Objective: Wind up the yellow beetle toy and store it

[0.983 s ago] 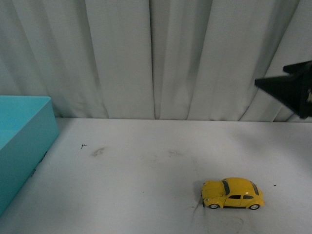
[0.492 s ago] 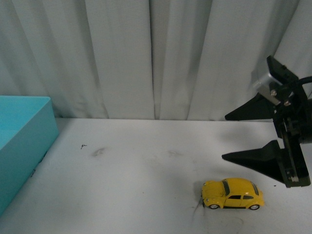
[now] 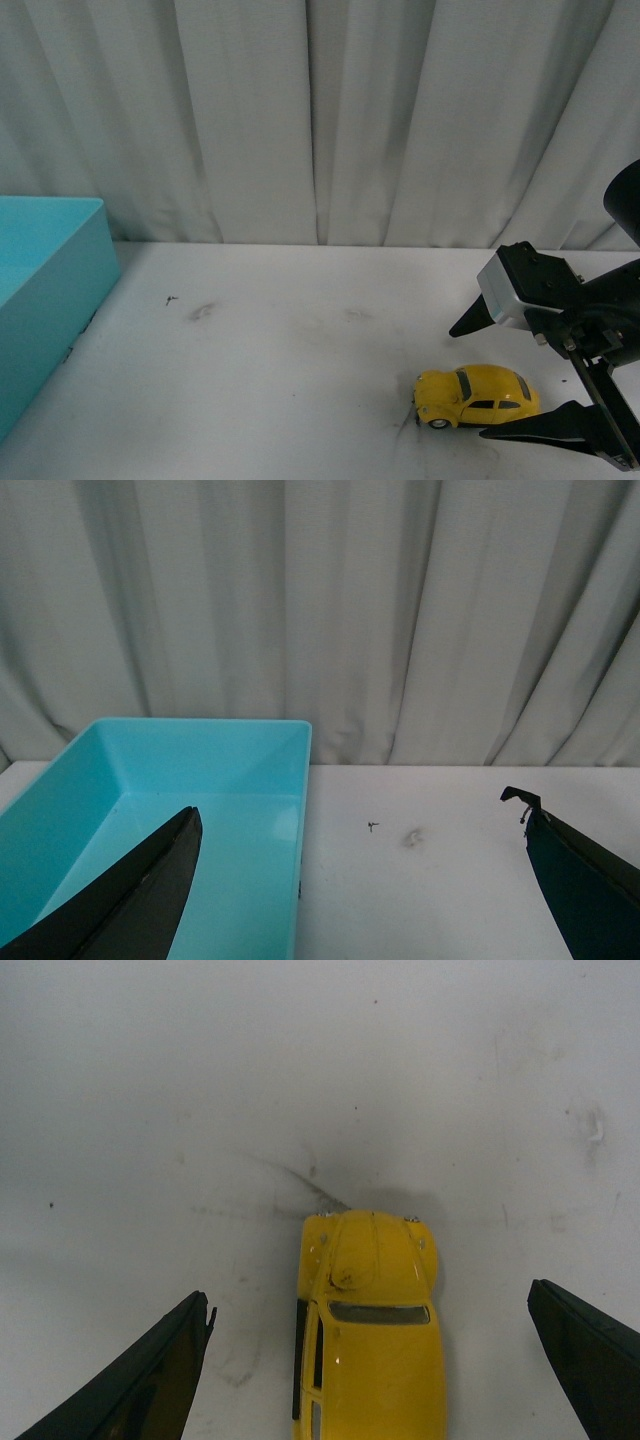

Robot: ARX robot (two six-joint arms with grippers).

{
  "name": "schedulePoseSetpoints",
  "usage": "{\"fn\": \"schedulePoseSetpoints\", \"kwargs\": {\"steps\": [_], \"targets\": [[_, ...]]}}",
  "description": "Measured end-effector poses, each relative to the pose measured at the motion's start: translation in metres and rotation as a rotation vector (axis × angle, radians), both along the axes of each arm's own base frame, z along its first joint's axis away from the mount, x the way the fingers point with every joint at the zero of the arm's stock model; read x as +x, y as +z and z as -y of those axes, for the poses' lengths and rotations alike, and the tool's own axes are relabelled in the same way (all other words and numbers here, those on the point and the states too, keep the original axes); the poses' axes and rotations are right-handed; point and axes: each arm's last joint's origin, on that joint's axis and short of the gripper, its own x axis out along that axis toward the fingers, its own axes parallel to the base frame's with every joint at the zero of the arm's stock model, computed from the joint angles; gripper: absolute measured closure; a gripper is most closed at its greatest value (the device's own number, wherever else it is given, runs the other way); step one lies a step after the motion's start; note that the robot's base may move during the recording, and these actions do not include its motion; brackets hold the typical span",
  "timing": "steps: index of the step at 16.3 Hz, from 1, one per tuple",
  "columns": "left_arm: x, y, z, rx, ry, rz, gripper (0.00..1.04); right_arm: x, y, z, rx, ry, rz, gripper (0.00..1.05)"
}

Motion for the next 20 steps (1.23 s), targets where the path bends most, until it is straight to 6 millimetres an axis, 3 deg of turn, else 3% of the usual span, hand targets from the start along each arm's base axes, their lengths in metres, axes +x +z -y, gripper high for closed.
{"fn": "schedulePoseSetpoints", "kwargs": {"steps": [2, 4, 9, 11, 17, 20], "targets": [[0.000, 0.000, 0.000, 0.000, 0.000, 0.000, 0.07, 0.003, -0.004, 0.003, -0.019, 0.009, 0.013, 0.07], [0.000, 0.000, 0.000, 0.000, 0.000, 0.000, 0.07, 0.009, -0.021, 0.005, -0.060, 0.001, 0.003, 0.07], [0.000, 0.000, 0.000, 0.000, 0.000, 0.000, 0.07, 0.014, -0.024, -0.009, -0.071, -0.017, 0.008, 0.09], [0.000, 0.000, 0.000, 0.000, 0.000, 0.000, 0.07, 0.012, -0.026, -0.010, -0.071, -0.022, -0.004, 0.22], [0.000, 0.000, 0.000, 0.000, 0.000, 0.000, 0.07, 0.011, -0.028, -0.010, -0.071, -0.027, -0.014, 0.40], [0.000, 0.000, 0.000, 0.000, 0.000, 0.000, 0.07, 0.011, -0.027, -0.009, -0.059, -0.026, -0.013, 0.62]]}}
